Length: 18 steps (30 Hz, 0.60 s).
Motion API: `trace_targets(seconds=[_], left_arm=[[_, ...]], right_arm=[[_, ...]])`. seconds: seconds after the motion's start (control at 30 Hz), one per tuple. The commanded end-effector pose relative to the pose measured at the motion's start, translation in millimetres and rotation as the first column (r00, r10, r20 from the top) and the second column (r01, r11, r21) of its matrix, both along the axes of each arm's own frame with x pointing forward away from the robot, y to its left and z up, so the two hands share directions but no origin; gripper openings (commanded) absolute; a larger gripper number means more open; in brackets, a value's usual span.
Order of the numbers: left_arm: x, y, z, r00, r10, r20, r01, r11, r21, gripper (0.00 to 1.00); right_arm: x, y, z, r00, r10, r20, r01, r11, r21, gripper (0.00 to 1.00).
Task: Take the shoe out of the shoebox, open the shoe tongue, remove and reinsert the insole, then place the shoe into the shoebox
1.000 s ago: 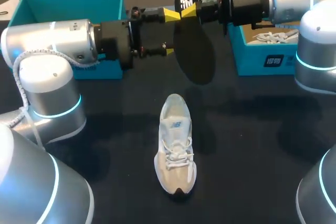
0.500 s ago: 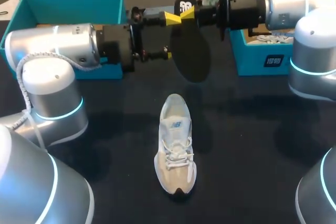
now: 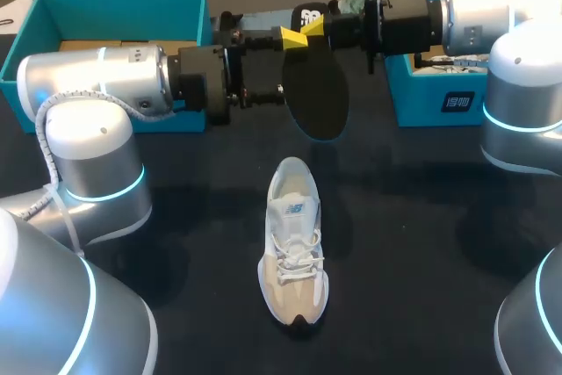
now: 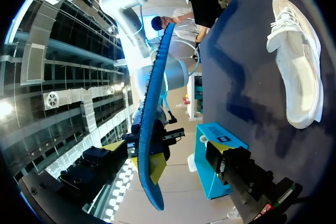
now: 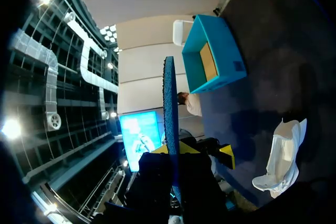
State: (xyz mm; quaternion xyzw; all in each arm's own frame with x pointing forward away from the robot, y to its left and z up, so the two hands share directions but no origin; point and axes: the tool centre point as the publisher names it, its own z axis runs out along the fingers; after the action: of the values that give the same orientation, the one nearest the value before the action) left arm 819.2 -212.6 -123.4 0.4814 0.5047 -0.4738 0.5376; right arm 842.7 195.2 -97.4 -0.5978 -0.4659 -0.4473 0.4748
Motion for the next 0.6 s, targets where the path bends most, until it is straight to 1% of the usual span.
trace_targets(seconds=[0.03,0.07,0.13,0.17,0.33,0.4,0.43,0.47,0.6], left_arm=[[-0.2,-8.8,8.3,1.0,-0.01,0.009,0.01,1.0,-0.005,1.0],[-1.0,-9.7,9.7,1.0,-0.008,0.015,0.008,1.0,0.002,0.98],[-2.2,-10.0,12.9,1.0,-0.005,0.013,0.005,1.0,-0.003,0.88],[-2.5,-9.9,13.7,1.0,-0.005,0.014,0.005,1.0,-0.004,0.85],[-3.7,-8.9,17.6,1.0,0.0,0.01,0.0,1.0,-0.005,0.73],[-4.4,-8.6,19.0,1.0,-0.002,0.007,0.002,1.0,-0.005,0.65],[-5.1,-8.7,19.7,1.0,-0.004,0.007,0.004,1.0,-0.003,0.59],[-5.3,-8.7,19.9,1.0,-0.006,0.006,0.006,1.0,-0.002,0.56],[-7.5,-9.3,20.7,1.0,-0.017,-0.003,0.017,1.0,0.004,0.54]], right_arm=[[-1.0,0.5,0.3,1.0,-0.002,-0.001,0.002,1.0,-0.003,0.0],[-1.0,0.5,0.3,1.0,-0.002,-0.001,0.002,1.0,-0.003,0.0],[-1.0,0.5,0.3,1.0,-0.002,-0.001,0.002,1.0,-0.003,0.0],[-1.0,0.5,0.3,1.0,-0.002,-0.001,0.002,1.0,-0.003,0.0],[-1.0,0.5,0.3,1.0,-0.002,-0.001,0.002,1.0,-0.003,0.0],[-1.0,0.5,0.3,1.0,-0.002,-0.001,0.002,1.0,-0.003,0.0],[-1.0,0.5,0.3,1.0,-0.002,-0.001,0.002,1.0,-0.003,0.0],[-1.0,0.5,0.3,1.0,-0.002,-0.001,0.002,1.0,-0.003,0.0],[-1.0,0.5,0.3,1.0,-0.002,-0.001,0.002,1.0,-0.003,0.0]])
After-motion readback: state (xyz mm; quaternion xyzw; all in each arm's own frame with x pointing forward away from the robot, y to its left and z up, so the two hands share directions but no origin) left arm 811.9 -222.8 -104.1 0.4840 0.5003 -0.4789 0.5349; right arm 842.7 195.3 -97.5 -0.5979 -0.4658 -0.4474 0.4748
